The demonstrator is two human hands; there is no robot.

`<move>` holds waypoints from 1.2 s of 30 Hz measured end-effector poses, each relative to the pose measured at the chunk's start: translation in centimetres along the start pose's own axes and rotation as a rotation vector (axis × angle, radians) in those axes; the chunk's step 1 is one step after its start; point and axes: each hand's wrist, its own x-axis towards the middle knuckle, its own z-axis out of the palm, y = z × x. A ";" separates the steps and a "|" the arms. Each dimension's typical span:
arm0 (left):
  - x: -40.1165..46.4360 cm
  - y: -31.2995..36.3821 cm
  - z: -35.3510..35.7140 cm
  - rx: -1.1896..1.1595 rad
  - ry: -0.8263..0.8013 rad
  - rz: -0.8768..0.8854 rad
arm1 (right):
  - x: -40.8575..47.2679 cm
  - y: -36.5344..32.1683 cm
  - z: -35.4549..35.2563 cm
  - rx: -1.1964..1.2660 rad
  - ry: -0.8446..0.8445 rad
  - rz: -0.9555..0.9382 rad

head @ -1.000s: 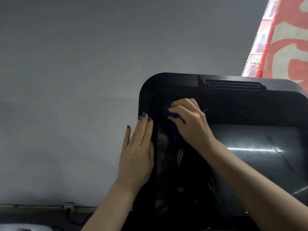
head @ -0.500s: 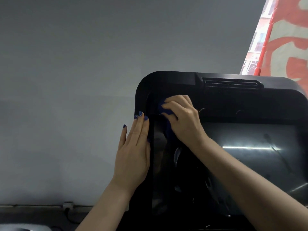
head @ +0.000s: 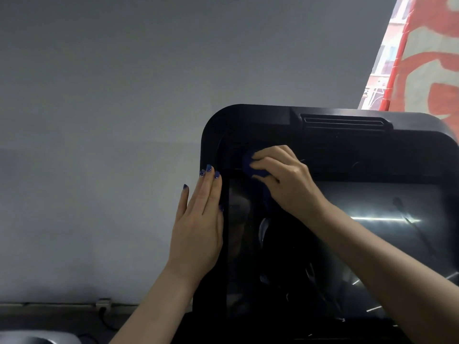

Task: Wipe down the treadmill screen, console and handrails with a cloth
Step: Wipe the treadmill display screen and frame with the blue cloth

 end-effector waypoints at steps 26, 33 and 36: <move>0.4 2.6 1.2 0.099 0.103 -0.123 | -1.4 1.8 -2.4 -0.121 -0.012 0.034; 0.4 2.6 1.2 0.085 0.110 -0.080 | -0.8 0.9 -1.1 -0.089 -0.026 0.053; 0.4 2.7 1.2 0.093 0.113 -0.077 | -1.7 2.2 -2.8 -0.098 -0.028 0.032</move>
